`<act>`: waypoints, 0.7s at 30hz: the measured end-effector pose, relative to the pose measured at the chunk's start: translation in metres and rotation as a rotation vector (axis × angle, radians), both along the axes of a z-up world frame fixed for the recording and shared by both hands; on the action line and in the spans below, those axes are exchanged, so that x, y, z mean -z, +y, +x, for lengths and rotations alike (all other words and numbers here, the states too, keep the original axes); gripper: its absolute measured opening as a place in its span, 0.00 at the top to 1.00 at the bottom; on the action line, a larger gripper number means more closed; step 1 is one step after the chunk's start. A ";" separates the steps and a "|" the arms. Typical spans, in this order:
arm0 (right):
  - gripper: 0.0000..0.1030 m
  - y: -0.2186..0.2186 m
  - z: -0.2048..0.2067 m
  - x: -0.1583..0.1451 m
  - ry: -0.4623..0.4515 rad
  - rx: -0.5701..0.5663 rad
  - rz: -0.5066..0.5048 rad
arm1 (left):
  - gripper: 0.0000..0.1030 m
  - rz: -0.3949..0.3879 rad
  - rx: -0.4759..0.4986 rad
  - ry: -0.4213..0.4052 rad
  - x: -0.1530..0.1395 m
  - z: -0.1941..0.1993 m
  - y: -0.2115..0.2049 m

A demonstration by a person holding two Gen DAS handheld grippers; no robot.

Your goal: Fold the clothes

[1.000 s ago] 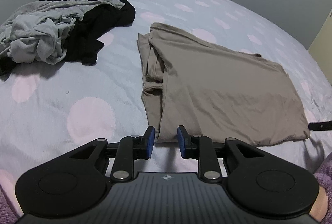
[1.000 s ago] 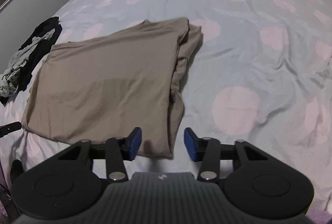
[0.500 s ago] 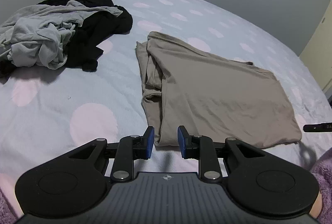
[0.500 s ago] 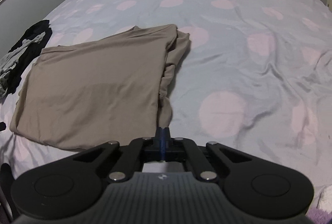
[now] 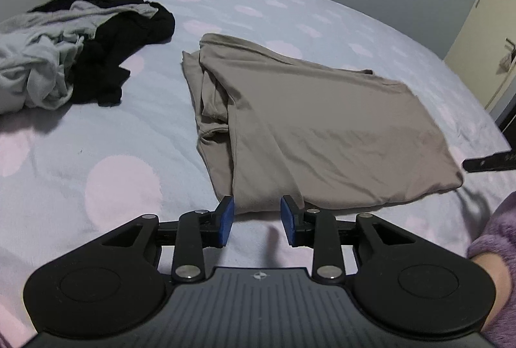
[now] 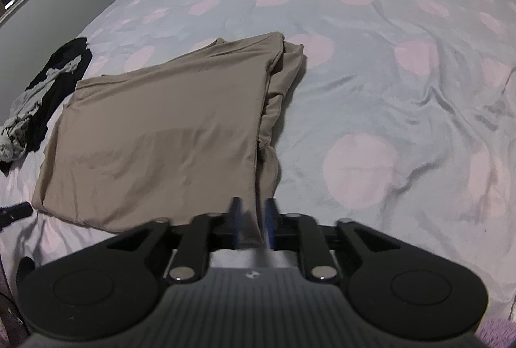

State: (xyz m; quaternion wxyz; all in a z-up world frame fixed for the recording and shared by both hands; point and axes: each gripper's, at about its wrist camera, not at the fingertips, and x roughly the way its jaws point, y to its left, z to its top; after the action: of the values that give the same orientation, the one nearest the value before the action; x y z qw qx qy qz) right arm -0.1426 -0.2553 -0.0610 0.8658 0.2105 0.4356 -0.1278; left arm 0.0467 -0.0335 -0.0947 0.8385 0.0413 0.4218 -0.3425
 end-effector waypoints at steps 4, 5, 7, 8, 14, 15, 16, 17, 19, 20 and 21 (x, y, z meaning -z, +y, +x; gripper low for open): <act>0.70 0.002 0.001 0.000 0.005 -0.012 -0.004 | 0.79 0.018 0.000 -0.008 0.004 0.001 -0.001; 0.70 0.002 0.002 0.000 0.011 -0.014 -0.007 | 0.86 0.017 -0.001 -0.004 0.004 0.002 0.000; 0.68 0.001 0.002 0.001 0.015 -0.018 -0.004 | 0.98 0.015 -0.003 -0.002 0.005 0.003 0.001; 0.67 0.001 0.002 0.001 0.019 -0.021 -0.001 | 0.99 0.012 -0.006 -0.003 0.005 0.004 0.001; 0.71 0.009 0.012 0.010 0.099 -0.102 0.007 | 1.00 0.002 -0.003 -0.011 0.004 0.004 0.001; 0.92 0.011 0.012 0.010 0.107 -0.109 -0.009 | 1.00 0.002 -0.003 -0.015 0.003 0.003 0.002; 0.97 0.014 0.013 0.010 0.113 -0.114 -0.029 | 1.00 0.003 -0.009 -0.025 0.000 0.002 0.003; 0.98 0.016 0.013 0.010 0.118 -0.118 -0.049 | 1.00 0.001 -0.022 -0.030 -0.002 0.002 0.007; 0.99 0.014 0.007 0.006 0.103 -0.074 -0.083 | 1.00 -0.002 -0.050 -0.041 -0.008 0.002 0.015; 0.99 0.013 0.004 0.004 0.093 -0.048 -0.099 | 1.00 -0.003 -0.063 -0.047 -0.011 0.002 0.019; 0.99 0.011 0.001 0.002 0.081 -0.018 -0.107 | 1.00 0.002 -0.078 -0.044 -0.013 0.003 0.023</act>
State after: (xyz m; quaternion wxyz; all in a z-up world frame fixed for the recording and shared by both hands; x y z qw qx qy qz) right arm -0.1420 -0.2444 -0.0631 0.8586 0.1547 0.4648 -0.1514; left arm 0.0498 -0.0106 -0.0822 0.8604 0.0331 0.4047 -0.3080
